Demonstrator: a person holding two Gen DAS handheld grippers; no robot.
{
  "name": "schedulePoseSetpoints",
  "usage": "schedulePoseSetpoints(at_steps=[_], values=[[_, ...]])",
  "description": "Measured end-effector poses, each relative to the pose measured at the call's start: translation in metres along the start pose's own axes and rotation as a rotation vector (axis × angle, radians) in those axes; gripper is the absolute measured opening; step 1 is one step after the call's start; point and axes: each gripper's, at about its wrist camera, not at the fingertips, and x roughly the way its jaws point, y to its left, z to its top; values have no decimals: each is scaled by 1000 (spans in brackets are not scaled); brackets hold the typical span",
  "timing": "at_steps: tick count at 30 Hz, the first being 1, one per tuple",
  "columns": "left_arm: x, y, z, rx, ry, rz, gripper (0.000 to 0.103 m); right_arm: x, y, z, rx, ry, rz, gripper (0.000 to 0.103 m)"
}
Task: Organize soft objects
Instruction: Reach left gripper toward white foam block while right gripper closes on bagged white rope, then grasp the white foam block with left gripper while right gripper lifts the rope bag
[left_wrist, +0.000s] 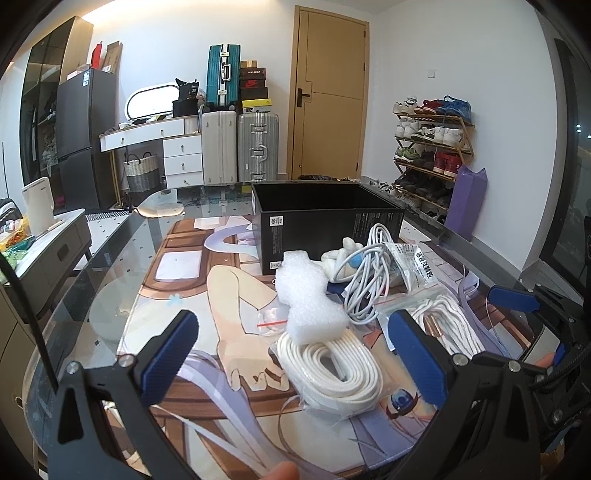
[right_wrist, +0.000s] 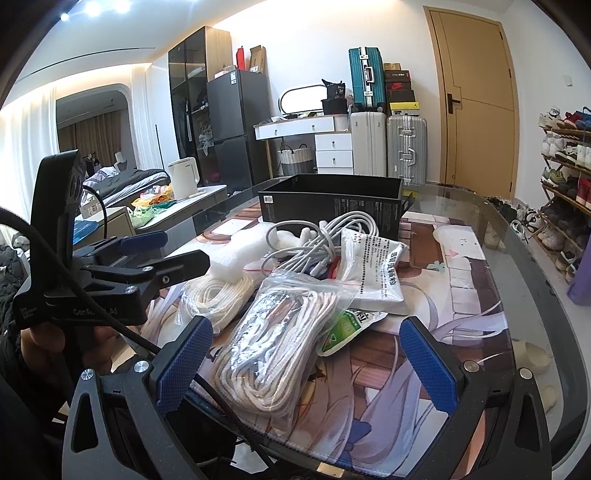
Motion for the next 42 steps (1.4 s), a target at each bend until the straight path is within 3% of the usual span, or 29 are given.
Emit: schedulePoseSetpoints(at_steps=[18, 26, 30, 42], values=[[5, 6, 4, 14, 13, 3, 103, 26, 24, -6, -58, 81, -6, 103], [14, 16, 5, -1, 42, 56, 103, 35, 26, -8, -56, 97, -33, 102], [18, 17, 6, -18, 59, 36, 103, 37, 27, -8, -63, 108, -53, 82], [19, 12, 10, 1, 50, 15, 103, 30, 28, -9, -72, 95, -58, 59]])
